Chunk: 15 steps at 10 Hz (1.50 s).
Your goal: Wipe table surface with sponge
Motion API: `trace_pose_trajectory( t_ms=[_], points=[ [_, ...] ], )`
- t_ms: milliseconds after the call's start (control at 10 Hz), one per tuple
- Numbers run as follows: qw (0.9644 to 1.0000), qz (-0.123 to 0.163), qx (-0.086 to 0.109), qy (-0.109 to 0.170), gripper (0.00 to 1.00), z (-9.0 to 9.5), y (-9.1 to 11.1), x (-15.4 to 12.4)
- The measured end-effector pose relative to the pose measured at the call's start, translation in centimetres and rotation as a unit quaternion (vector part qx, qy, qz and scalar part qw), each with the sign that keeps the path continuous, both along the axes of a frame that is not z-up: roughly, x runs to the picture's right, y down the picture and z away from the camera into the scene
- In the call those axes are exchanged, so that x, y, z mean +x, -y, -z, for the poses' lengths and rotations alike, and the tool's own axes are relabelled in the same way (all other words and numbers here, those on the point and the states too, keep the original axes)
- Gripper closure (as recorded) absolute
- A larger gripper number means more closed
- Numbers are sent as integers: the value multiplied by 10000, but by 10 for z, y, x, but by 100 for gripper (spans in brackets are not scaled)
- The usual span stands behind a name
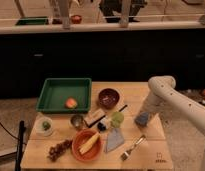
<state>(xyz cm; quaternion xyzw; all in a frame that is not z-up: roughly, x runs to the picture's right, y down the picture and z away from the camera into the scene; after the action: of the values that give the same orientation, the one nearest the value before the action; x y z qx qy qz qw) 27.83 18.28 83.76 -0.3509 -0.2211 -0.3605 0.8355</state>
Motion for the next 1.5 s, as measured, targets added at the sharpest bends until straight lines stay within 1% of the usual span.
trace_pose_trajectory(
  t_ms=[100,300,500,600,700,900,1300,1500],
  points=[
    [10000,-65,21,-34,100,1,4,-1],
    [9995,-311,31,-48,100,4,11,0],
    [9976,-683,-6,62,100,6,14,4],
    [9958,-899,-52,147,100,5,14,4],
    [9945,-1021,-88,208,100,4,14,5],
    [9921,-1211,-173,282,100,1,12,5],
    [9897,-1356,-341,294,100,-8,5,7],
    [9882,-1427,-444,347,100,-16,1,9]
  ],
)
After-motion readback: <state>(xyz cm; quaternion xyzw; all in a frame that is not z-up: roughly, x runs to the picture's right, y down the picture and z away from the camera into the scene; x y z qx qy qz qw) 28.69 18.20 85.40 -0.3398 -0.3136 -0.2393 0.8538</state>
